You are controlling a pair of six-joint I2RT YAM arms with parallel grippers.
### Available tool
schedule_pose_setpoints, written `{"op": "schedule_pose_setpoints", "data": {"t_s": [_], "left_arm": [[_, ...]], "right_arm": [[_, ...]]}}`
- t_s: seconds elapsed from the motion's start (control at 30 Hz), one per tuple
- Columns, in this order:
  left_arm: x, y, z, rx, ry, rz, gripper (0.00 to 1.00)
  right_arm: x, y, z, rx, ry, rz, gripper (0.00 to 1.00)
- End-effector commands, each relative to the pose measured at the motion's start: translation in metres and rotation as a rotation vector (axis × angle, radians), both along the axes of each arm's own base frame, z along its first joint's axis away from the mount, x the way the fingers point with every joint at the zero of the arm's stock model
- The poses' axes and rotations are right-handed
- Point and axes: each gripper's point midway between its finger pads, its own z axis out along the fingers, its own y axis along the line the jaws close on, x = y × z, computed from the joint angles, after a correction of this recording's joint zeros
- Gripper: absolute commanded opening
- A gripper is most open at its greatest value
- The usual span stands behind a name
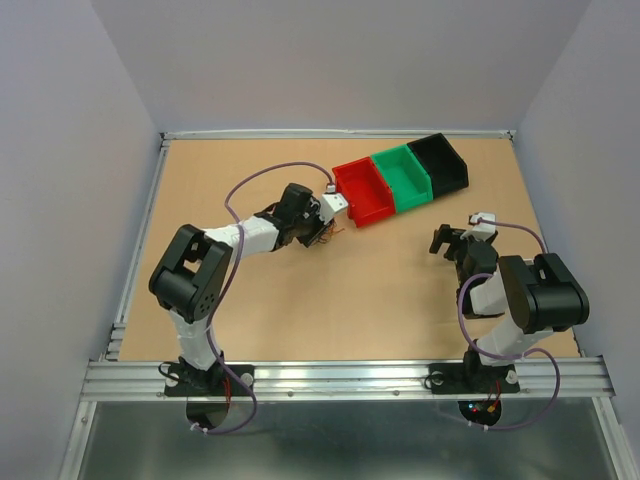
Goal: Untangle the cables
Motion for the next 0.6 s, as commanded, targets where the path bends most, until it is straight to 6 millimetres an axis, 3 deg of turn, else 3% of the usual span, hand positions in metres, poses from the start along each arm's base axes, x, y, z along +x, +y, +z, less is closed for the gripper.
{"op": "schedule_pose_setpoints", "data": {"t_s": [0.0, 0.07, 0.17, 0.2, 0.23, 0.27, 0.3, 0.33, 0.4, 0.47, 0.53, 0.57], "left_arm": [[0.004, -0.008, 0.001, 0.020, 0.026, -0.003, 0.25], [0.001, -0.009, 0.005, 0.010, 0.027, -0.012, 0.00], [-0.013, -0.010, 0.015, -0.029, 0.010, -0.070, 0.00], [-0.023, -0.007, 0.010, -0.032, 0.023, -0.087, 0.00], [-0.026, -0.009, 0.022, -0.050, -0.006, -0.113, 0.00], [-0.038, -0.009, 0.018, -0.064, 0.012, -0.146, 0.00], [-0.038, -0.011, 0.026, -0.080, -0.006, -0.163, 0.00], [-0.046, -0.009, 0.022, -0.080, 0.006, -0.182, 0.00], [-0.059, -0.013, 0.031, -0.108, -0.006, -0.248, 0.00], [-0.074, -0.013, 0.035, -0.121, -0.003, -0.309, 0.00], [-0.092, -0.013, 0.040, -0.127, 0.006, -0.366, 0.00], [-0.099, -0.013, 0.042, -0.136, 0.006, -0.393, 0.00]], "right_arm": [[0.011, 0.017, 0.028, -0.049, -0.098, 0.120, 1.00], [0.009, 0.021, 0.033, -0.060, -0.113, 0.148, 1.00], [0.004, 0.027, 0.038, -0.064, -0.124, 0.185, 1.00], [0.003, 0.030, 0.053, -0.067, -0.157, 0.195, 1.00], [0.002, 0.032, 0.047, -0.102, -0.116, 0.209, 1.00], [0.001, 0.044, 0.070, -0.117, -0.168, 0.238, 1.00], [0.000, 0.048, 0.077, -0.126, -0.170, 0.241, 1.00], [-0.002, 0.052, 0.085, -0.112, -0.178, 0.242, 1.00], [-0.006, 0.056, 0.093, 0.092, -0.164, 0.206, 1.00], [-0.015, 0.065, 0.121, 0.286, -0.202, 0.215, 1.00], [-0.034, 0.095, 0.144, 0.418, -0.221, 0.372, 1.00], [-0.038, 0.097, 0.150, 0.462, -0.235, 0.375, 1.00]]}}
